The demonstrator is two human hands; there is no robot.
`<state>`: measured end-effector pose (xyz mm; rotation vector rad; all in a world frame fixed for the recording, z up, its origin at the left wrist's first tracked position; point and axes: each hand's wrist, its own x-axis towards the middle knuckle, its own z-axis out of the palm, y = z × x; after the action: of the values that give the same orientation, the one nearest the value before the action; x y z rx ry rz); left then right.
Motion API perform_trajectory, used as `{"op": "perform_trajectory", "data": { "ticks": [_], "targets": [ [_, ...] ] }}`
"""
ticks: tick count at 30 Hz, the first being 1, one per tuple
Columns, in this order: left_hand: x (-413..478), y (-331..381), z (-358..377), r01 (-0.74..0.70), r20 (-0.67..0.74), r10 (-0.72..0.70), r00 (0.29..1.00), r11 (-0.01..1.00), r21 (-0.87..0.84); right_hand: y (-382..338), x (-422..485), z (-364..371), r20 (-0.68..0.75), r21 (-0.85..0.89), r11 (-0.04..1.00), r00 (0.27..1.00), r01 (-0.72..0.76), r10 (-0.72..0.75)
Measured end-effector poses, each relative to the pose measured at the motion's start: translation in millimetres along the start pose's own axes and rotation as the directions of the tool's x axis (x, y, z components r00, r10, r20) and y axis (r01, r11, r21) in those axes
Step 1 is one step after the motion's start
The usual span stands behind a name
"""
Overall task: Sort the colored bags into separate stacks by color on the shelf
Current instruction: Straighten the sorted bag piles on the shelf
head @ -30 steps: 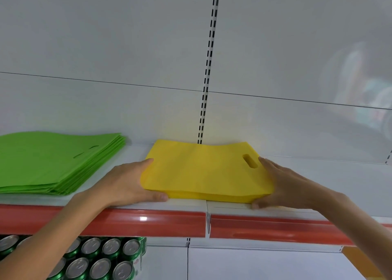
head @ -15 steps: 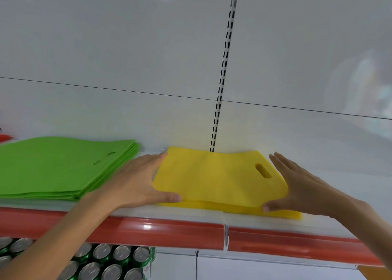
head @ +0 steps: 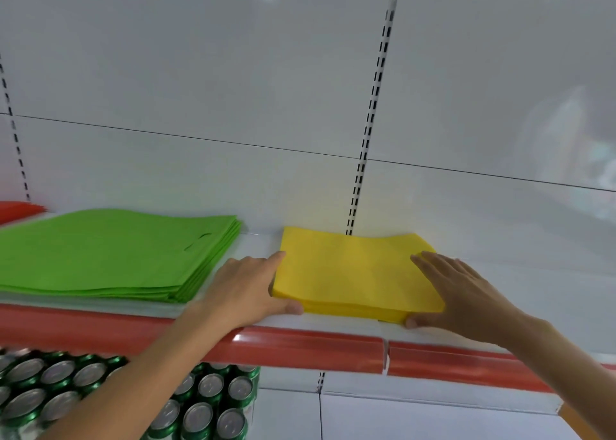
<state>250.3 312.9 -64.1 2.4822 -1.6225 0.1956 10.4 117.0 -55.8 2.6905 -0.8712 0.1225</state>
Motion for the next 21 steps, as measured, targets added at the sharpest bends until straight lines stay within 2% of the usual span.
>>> {"op": "perform_trajectory", "data": {
  "ticks": [3,7,10,13,17,21],
  "targets": [
    [-6.4,1.6,-2.1,-0.033,-0.054,0.037,0.998,0.997,0.067,0.6,-5.4,-2.5,0.001,-0.026,0.999,1.000,0.022,-0.022],
    [-29.7,-10.8,-14.5,-0.044,-0.134,0.047,0.990,0.999,0.029,-10.0,-11.6,-14.1,-0.074,0.180,0.984,0.997,0.012,0.001],
    [-52.8,-30.1,-26.1,0.011,-0.154,-0.007,0.988,1.000,0.028,-27.1,-12.2,-29.5,-0.091,0.193,0.980,0.996,0.041,-0.023],
    [-72.1,-65.4,-34.1,0.066,-0.155,-0.075,0.985,0.996,-0.061,-54.8,-2.4,-43.5,-0.143,0.213,0.971,0.986,0.111,-0.081],
    [-84.2,-125.5,-49.9,0.152,-0.153,-0.159,0.975,0.987,-0.056,-115.4,8.0,-59.7,-0.171,0.287,0.931,0.968,0.226,-0.182],
    [-93.2,-183.7,-58.5,0.155,-0.117,-0.162,0.980,0.986,-0.067,-173.2,24.0,-65.2,-0.175,0.416,0.875,0.966,0.250,-0.192]
  ]
}}
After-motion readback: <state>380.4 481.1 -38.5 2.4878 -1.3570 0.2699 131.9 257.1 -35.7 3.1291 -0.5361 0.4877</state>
